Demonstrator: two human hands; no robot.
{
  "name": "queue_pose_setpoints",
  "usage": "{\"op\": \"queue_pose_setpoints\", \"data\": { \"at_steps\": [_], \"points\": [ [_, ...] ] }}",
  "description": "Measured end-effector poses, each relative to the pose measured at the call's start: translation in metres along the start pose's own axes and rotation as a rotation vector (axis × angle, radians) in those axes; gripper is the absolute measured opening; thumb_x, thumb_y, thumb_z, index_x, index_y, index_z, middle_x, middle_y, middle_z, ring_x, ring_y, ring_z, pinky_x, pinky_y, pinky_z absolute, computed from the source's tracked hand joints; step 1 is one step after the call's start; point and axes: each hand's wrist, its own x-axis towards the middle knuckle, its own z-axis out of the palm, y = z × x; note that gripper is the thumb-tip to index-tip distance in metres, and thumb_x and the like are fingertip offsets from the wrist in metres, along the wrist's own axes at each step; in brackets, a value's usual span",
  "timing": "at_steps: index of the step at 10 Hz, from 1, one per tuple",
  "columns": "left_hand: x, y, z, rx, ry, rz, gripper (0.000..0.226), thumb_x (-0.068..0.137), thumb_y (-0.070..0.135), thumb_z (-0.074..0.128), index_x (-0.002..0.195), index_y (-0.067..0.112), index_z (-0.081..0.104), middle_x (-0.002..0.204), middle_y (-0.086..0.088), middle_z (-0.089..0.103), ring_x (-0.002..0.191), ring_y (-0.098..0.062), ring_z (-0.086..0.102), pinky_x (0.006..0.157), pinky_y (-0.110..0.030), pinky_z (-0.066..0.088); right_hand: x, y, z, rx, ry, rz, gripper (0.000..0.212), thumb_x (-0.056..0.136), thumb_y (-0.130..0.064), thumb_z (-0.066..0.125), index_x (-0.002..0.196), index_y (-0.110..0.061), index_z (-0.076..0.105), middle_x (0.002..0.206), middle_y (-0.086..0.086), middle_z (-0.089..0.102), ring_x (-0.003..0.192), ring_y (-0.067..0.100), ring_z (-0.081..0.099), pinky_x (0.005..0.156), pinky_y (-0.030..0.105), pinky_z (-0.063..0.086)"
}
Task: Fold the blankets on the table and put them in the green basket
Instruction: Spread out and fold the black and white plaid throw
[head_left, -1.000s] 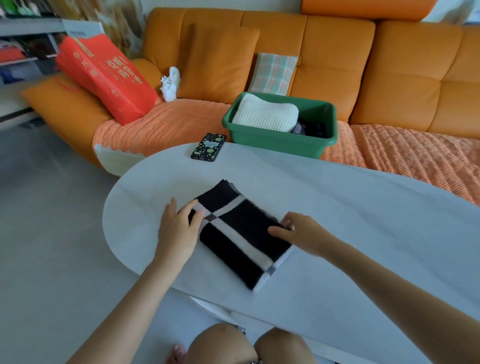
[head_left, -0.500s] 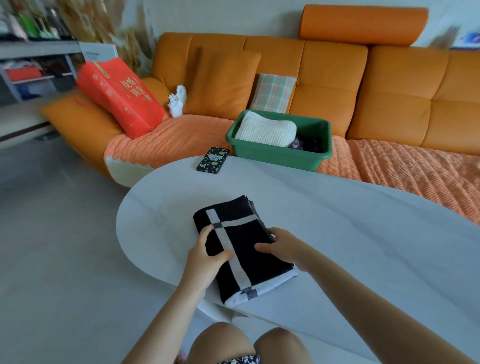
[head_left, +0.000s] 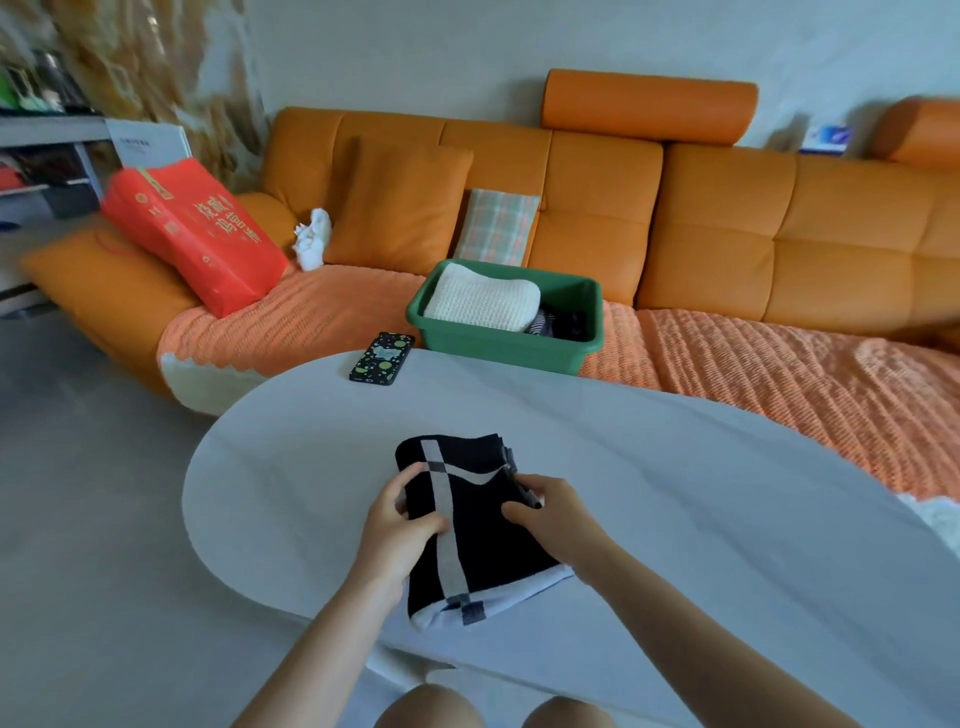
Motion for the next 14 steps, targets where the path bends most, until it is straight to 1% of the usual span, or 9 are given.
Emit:
{"op": "queue_pose_setpoints", "data": {
  "at_steps": [3, 4, 6, 7, 8, 9, 10, 11, 14],
  "points": [
    [0.072, 0.087, 0.069, 0.098, -0.078, 0.187, 0.058, 0.078, -0.004, 0.058, 0.123, 0.034, 0.055, 0.109, -0.005, 0.063, 0.099, -0.017, 0.061, 0.078, -0.024, 0.051, 0.059, -0.027, -0.082, 0.070, 0.281, -0.101, 0.031, 0.089, -0.015, 0.059, 0.120, -0.014, 0.061, 0.103, 0.004, 0.068, 0.093, 0.021, 0.065, 0.085, 0.037, 0.054],
    [0.121, 0.121, 0.101, 0.076, -0.063, 0.252, 0.058, 0.077, -0.001, 0.060, 0.126, 0.030, 0.053, 0.105, -0.003, 0.063, 0.090, -0.011, 0.061, 0.066, -0.019, 0.047, 0.105, -0.037, -0.114, 0.138, 0.380, -0.154, 0.042, 0.090, -0.017, 0.059, 0.132, -0.014, 0.053, 0.117, 0.004, 0.064, 0.103, 0.022, 0.063, 0.090, 0.038, 0.053],
    [0.230, 0.169, 0.161, 0.103, -0.040, 0.355, 0.056, 0.077, 0.003, 0.063, 0.130, 0.017, 0.051, 0.095, 0.004, 0.061, 0.089, -0.013, 0.056, 0.064, -0.018, 0.042, 0.208, -0.048, -0.166, 0.139, 0.544, -0.293, 0.036, 0.094, -0.011, 0.052, 0.129, -0.009, 0.053, 0.107, 0.002, 0.063, 0.080, 0.009, 0.058, 0.059, 0.011, 0.047],
    [0.282, 0.179, 0.188, 0.130, -0.032, 0.380, 0.057, 0.078, 0.003, 0.063, 0.132, 0.013, 0.049, 0.105, -0.002, 0.060, 0.093, -0.016, 0.054, 0.073, -0.020, 0.042, 0.264, -0.042, -0.179, 0.085, 0.654, -0.305, 0.038, 0.096, -0.013, 0.049, 0.134, -0.007, 0.048, 0.126, 0.012, 0.052, 0.095, 0.021, 0.055, 0.077, 0.021, 0.046],
    [0.332, 0.171, 0.210, 0.218, -0.015, 0.448, 0.050, 0.080, 0.003, 0.061, 0.129, 0.009, 0.051, 0.101, -0.001, 0.061, 0.089, -0.014, 0.052, 0.058, -0.010, 0.039, 0.314, -0.027, -0.183, 0.014, 0.720, -0.270, 0.043, 0.098, -0.014, 0.044, 0.140, -0.008, 0.040, 0.133, 0.012, 0.040, 0.080, 0.011, 0.042, 0.066, 0.006, 0.031],
    [0.372, 0.135, 0.225, 0.476, 0.039, 0.451, 0.038, 0.087, 0.010, 0.059, 0.124, 0.006, 0.053, 0.114, -0.007, 0.062, 0.101, -0.022, 0.058, 0.072, -0.019, 0.047, 0.354, 0.001, -0.169, -0.178, 0.693, -0.113, 0.037, 0.098, -0.015, 0.042, 0.134, -0.005, 0.045, 0.140, 0.013, 0.034, 0.084, 0.016, 0.042, 0.067, 0.018, 0.030],
    [0.388, 0.091, 0.233, 0.846, 0.023, 0.442, 0.046, 0.093, 0.028, 0.053, 0.134, 0.009, 0.044, 0.127, -0.010, 0.054, 0.113, -0.029, 0.052, 0.089, -0.038, 0.046, 0.370, 0.027, -0.142, -0.503, 0.590, -0.041, 0.034, 0.096, -0.017, 0.041, 0.127, -0.006, 0.049, 0.140, 0.015, 0.035, 0.122, 0.029, 0.037, 0.101, 0.034, 0.029],
    [0.384, 0.079, 0.233, 1.054, 0.083, 0.543, 0.041, 0.097, 0.033, 0.044, 0.126, 0.004, 0.045, 0.122, -0.014, 0.052, 0.113, -0.030, 0.047, 0.087, -0.039, 0.042, 0.370, 0.038, -0.128, -0.682, 0.513, -0.088, 0.037, 0.095, -0.015, 0.039, 0.130, -0.011, 0.049, 0.144, 0.010, 0.035, 0.133, 0.027, 0.029, 0.109, 0.035, 0.021],
    [0.337, 0.078, 0.212, 1.256, 0.084, 0.655, 0.040, 0.099, 0.033, 0.034, 0.128, 0.008, 0.045, 0.133, -0.013, 0.045, 0.120, -0.029, 0.040, 0.094, -0.036, 0.035, 0.318, 0.036, -0.140, -0.397, 0.423, -0.111, 0.039, 0.097, -0.019, 0.041, 0.135, -0.014, 0.049, 0.154, 0.007, 0.023, 0.141, 0.025, 0.020, 0.114, 0.041, 0.024]
  ]
}}
